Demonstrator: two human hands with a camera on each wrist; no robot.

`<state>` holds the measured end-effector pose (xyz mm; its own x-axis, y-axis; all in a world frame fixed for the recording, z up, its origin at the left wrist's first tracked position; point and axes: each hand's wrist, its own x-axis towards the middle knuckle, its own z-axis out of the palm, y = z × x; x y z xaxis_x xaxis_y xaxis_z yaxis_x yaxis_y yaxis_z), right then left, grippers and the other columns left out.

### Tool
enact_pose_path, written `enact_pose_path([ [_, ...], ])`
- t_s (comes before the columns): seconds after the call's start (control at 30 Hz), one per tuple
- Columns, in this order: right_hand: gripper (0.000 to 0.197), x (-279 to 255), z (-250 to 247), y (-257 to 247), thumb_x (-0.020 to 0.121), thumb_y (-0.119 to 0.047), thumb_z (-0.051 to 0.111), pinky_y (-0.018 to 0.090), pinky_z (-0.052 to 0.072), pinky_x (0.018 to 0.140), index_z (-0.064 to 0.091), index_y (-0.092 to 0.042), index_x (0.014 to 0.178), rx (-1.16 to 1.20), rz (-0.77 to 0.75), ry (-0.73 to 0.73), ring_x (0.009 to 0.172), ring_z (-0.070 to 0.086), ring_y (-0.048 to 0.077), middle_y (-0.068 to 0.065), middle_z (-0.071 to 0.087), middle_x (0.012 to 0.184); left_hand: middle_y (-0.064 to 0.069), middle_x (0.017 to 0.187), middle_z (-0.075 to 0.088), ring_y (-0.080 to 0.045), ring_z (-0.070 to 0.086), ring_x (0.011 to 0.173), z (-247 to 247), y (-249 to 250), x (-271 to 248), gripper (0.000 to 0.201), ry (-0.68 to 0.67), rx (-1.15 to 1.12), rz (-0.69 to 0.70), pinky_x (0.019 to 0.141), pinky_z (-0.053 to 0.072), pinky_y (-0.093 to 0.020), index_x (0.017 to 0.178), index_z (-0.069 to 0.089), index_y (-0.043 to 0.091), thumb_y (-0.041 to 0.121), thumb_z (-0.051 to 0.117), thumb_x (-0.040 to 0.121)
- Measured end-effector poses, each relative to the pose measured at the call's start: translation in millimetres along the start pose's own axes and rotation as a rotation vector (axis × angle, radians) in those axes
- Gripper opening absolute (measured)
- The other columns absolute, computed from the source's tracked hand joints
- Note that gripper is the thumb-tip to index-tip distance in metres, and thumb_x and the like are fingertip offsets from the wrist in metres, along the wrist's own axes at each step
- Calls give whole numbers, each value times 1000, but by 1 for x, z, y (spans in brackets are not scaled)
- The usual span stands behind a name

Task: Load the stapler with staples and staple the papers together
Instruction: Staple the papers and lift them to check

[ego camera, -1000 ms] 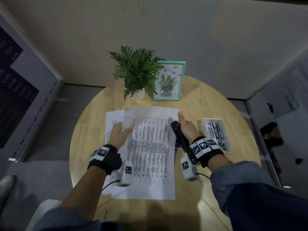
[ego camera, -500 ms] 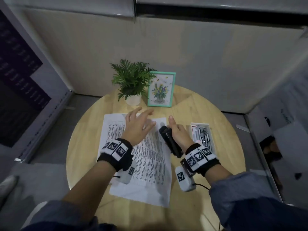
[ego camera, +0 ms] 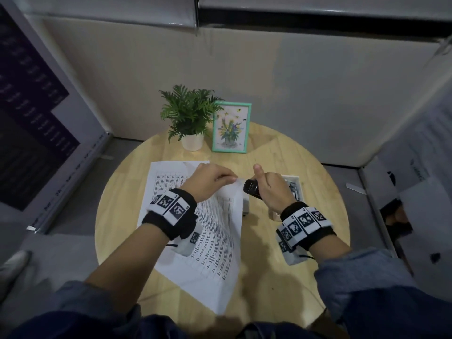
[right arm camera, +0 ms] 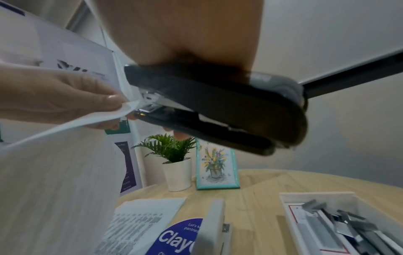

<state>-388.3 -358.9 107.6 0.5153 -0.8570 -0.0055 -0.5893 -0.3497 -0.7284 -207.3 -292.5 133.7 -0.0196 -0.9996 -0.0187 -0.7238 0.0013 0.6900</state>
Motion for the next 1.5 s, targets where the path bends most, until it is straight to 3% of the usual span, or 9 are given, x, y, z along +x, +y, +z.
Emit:
enact_pose_path([
  [0.1, 80, 3, 1, -5, 95, -55, 16, 42, 47, 67, 63, 4, 67, -37, -52, -29, 61, 57, 35, 23, 60, 60, -3, 99, 72, -13, 62, 92, 3, 8, -1, 24, -5, -31, 3, 84, 43, -25, 106, 70, 14, 27, 57, 90],
  [0.27, 71, 4, 4, -11, 99, -47, 20, 42, 47, 71, 66, -2, 67, -20, -85, -95, 66, 59, 34, 19, 63, 64, 2, 74, 60, -9, 53, 67, 7, 5, -3, 13, -23, -68, -50, 62, 35, -24, 94, 58, 18, 29, 61, 87],
  [0.43, 69, 7, 4, -11, 100, -43, 21, 40, 45, 70, 68, -3, 69, 12, -111, -131, 63, 57, 32, 14, 60, 59, -6, 91, 70, -17, 62, 92, 8, 5, -1, 8, -43, -58, -45, 75, 43, -28, 83, 57, 22, 28, 61, 86],
  [0.63, 70, 10, 8, -7, 100, -42, 22, 45, 49, 75, 66, 0, 67, 42, -106, -108, 68, 61, 34, 22, 67, 68, -9, 88, 67, -20, 60, 89, 12, 7, 0, 11, -17, -63, -23, 71, 39, -26, 89, 61, 16, 26, 61, 86],
  [0.87, 62, 10, 8, -11, 102, -34, 23, 33, 36, 65, 45, -24, 45, 25, -101, -101, 55, 49, 23, -4, 48, 47, -8, 88, 68, -19, 60, 90, 15, 8, 0, 11, -11, -50, 4, 71, 38, -20, 90, 62, 15, 26, 60, 87],
  [1.07, 66, 9, 9, -8, 101, -35, 21, 39, 41, 63, 51, -7, 50, -87, -91, -57, 62, 56, 33, 18, 59, 60, 16, 76, 59, 5, 54, 76, 13, 7, -1, 15, -5, -27, -3, 89, 36, -31, 98, 66, 17, 22, 54, 91],
  [1.2, 61, 3, 10, -13, 102, -31, 22, 31, 32, 62, 38, -21, 44, -150, -97, -49, 63, 53, 31, 14, 56, 63, 8, 84, 66, -11, 61, 89, 14, 5, -2, 16, -30, -27, -6, 102, 37, -43, 98, 68, 17, 22, 55, 91],
  [1.33, 62, 3, 14, -11, 101, -35, 22, 33, 34, 62, 43, -14, 47, -131, -35, -74, 63, 52, 30, 12, 55, 60, 8, 89, 68, -13, 62, 96, 13, 5, -5, 18, -51, -17, -15, 104, 35, -46, 103, 67, 18, 22, 55, 91],
  [1.5, 72, 10, 14, 0, 97, -51, 20, 34, 43, 74, 61, 0, 70, 177, 214, -137, 68, 57, 28, 15, 62, 67, 10, 93, 68, -14, 59, 101, 12, -9, -7, 19, -5, -23, -70, 105, 36, -46, 101, 68, 26, 23, 52, 91],
])
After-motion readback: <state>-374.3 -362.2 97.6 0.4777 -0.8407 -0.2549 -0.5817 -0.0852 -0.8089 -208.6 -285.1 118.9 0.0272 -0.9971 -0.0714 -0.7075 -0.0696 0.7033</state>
